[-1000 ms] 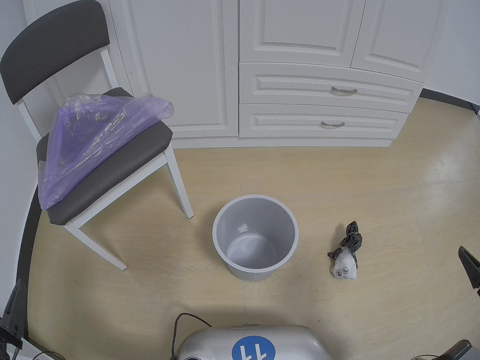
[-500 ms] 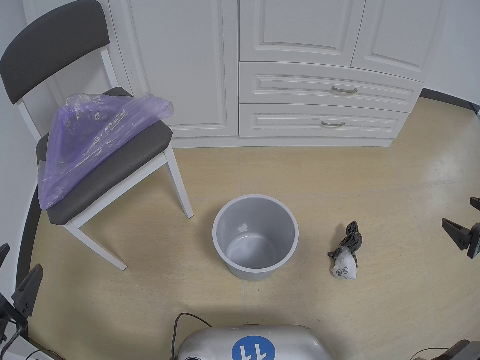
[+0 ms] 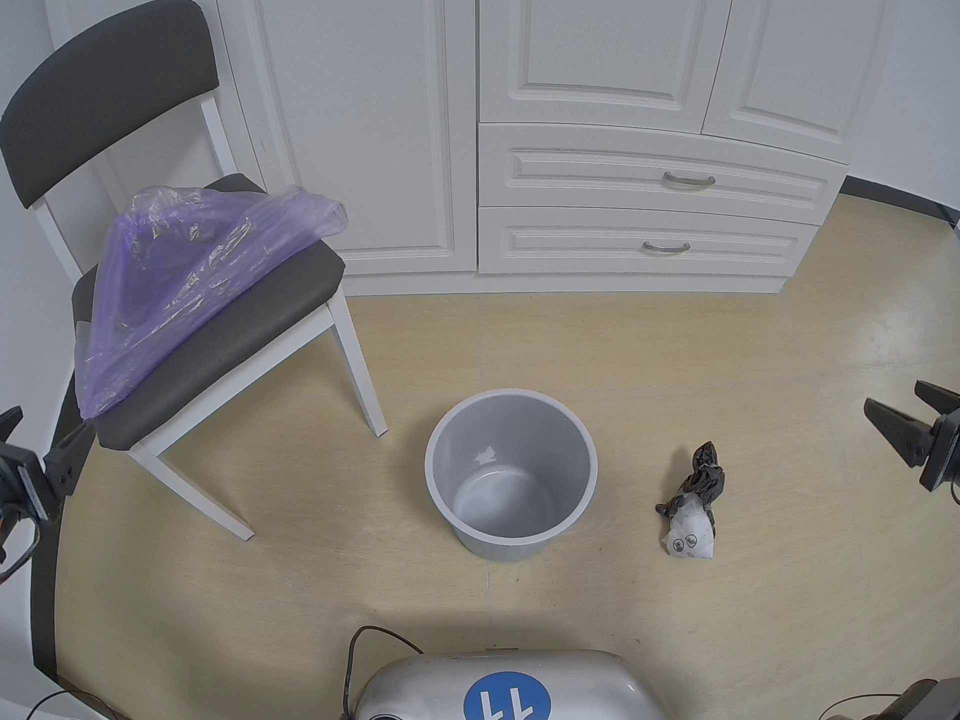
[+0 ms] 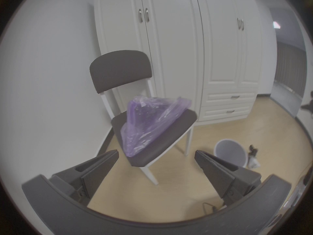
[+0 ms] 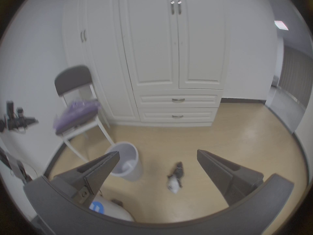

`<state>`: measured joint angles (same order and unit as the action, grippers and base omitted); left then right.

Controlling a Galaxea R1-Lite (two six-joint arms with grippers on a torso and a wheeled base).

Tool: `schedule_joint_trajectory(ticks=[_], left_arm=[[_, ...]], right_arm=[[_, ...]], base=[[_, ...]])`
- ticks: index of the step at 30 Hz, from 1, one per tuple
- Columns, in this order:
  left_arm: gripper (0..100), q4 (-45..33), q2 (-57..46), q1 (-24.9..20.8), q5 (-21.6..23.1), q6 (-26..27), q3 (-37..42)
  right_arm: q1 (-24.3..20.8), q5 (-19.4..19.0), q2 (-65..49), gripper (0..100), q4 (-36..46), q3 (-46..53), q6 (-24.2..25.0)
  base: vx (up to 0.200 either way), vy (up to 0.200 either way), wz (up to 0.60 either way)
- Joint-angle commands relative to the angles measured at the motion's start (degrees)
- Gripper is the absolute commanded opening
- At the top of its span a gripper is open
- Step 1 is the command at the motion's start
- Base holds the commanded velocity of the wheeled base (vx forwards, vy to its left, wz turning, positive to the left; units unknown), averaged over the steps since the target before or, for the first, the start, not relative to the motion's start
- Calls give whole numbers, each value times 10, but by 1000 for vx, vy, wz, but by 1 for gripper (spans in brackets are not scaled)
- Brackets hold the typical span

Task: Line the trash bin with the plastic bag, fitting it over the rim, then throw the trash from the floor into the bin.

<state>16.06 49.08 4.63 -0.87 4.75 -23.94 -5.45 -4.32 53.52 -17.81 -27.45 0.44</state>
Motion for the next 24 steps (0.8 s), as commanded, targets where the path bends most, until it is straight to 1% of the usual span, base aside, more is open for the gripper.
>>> schedule_joint_trajectory(ticks=[1, 2, 3, 4, 5, 6, 8, 9, 11, 14, 17, 20, 22, 24], left_arm=[[100, 42, 143, 81, -33, 71, -23], [100, 43, 149, 96, -31, 82, -25], [100, 44, 173, 151, -23, 118, -32], [100, 44, 173, 151, -23, 118, -32], [100, 45, 201, 223, 24, 148, -38], [100, 48, 212, 245, 68, 148, -40], [100, 56, 218, 277, 155, 152, -32], [100, 57, 218, 286, 185, 154, -27], [100, 62, 212, 292, 213, 156, -6], [100, 90, 194, 280, 213, 164, 36], [100, 126, 202, 240, 213, 173, 80], [100, 192, 242, 225, 202, 192, 112], [100, 253, 286, 225, 184, 216, 118], [100, 318, 337, 231, 171, 225, 121]], right_arm=[[-69, 3, 26, 100, -105, 41, 87], [-69, 3, 28, 100, -109, 40, 89], [-69, 2, 26, 100, -115, 43, 88], [-69, 2, 26, 100, -115, 43, 88], [-69, 1, 26, 100, -113, 46, 88], [-69, 1, 26, 100, -110, 46, 87], [-69, -3, 27, 100, -110, 47, 87], [-69, -3, 30, 100, -110, 47, 87], [-69, -3, 33, 100, -109, 45, 87], [-68, 2, 45, 100, -110, 42, 88], [-68, 2, 49, 100, -109, 43, 88], [-62, 3, 64, 100, -110, 37, 91], [-61, 3, 77, 100, -111, 34, 95], [-61, 3, 82, 100, -115, 31, 109]], base=[[0, 0, 0], [0, 0, 0], [0, 0, 0], [0, 0, 0], [0, 0, 0], [0, 0, 0], [0, 0, 0], [0, 0, 0], [0, 0, 0], [0, 0, 0], [0, 0, 0], [0, 0, 0], [0, 0, 0], [0, 0, 0]])
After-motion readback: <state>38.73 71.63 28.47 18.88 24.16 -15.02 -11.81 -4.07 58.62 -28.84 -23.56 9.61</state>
